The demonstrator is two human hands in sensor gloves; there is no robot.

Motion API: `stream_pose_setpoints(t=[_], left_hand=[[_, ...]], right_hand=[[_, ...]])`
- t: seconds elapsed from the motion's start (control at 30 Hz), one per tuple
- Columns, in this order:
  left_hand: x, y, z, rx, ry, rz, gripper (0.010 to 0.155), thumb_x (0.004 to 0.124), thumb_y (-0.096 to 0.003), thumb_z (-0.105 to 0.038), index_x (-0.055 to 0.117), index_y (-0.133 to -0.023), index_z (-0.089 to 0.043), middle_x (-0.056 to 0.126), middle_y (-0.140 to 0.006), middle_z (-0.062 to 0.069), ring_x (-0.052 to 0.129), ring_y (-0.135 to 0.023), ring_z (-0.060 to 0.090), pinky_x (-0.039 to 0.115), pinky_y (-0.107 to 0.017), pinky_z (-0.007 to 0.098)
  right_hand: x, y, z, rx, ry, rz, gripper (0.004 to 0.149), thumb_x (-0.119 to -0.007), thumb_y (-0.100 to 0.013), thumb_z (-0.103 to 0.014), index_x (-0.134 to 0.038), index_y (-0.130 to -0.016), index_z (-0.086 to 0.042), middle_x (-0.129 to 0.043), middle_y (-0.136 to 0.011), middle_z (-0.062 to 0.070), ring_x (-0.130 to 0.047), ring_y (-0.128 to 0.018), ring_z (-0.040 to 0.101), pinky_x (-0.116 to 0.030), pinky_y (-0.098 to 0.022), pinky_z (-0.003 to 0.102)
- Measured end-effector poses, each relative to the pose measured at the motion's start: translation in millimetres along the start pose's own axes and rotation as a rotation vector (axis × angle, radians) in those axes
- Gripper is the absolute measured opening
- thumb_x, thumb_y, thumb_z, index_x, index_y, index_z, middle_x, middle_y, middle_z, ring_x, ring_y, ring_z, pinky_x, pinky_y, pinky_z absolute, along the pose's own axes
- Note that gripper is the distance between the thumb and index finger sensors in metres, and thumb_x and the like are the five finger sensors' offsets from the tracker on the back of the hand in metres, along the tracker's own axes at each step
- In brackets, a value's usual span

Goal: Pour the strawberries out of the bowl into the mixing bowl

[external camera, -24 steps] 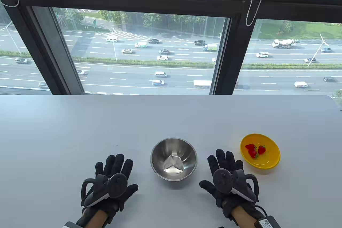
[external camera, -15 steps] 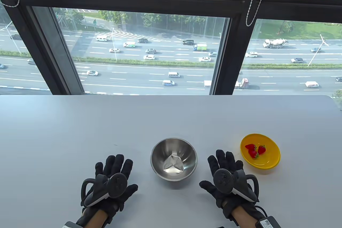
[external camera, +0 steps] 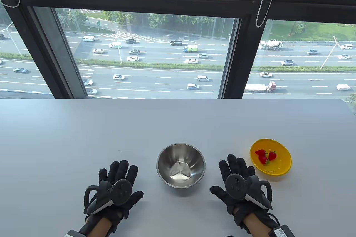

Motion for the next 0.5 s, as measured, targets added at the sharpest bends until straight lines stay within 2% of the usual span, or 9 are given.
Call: stream_pose_setpoints(t=[0.13,0.5], left_hand=[[0,0,0,0.001,0.003,0.003,0.089,0.063,-0.0402,-0.069,0.025,-0.111,-0.03,0.009,-0.119,0.007,0.017,-0.111,0.043,0.014,-0.07,0.073],[-2,2,0,-0.003,0.002,0.001,0.089,0.063,-0.0403,-0.069,0.025,-0.111,-0.03,0.01,-0.119,0.007,0.017,-0.111,0.043,0.014,-0.07,0.073]], right_hand=[[7,1,11,-0.028,-0.015,0.024,0.087,-0.064,-0.038,-0.069,-0.034,-0.107,-0.024,-0.019,-0.115,0.013,-0.039,-0.105,0.05,-0.04,-0.07,0.072],[23,4,54,-0.159,-0.034,0.055,0.084,-0.065,-0.038,-0.068,-0.042,-0.107,-0.024,-0.026,-0.116,0.014,-0.055,-0.101,0.049,-0.045,-0.069,0.07]])
Point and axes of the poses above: the tracker on the back of each hand, its own z axis roughly to the little-finger side, its own y axis roughly from the fingertips to the wrist, x = y × z, the point moved 2 cm from there along -y, roughly from the wrist to the fingertips
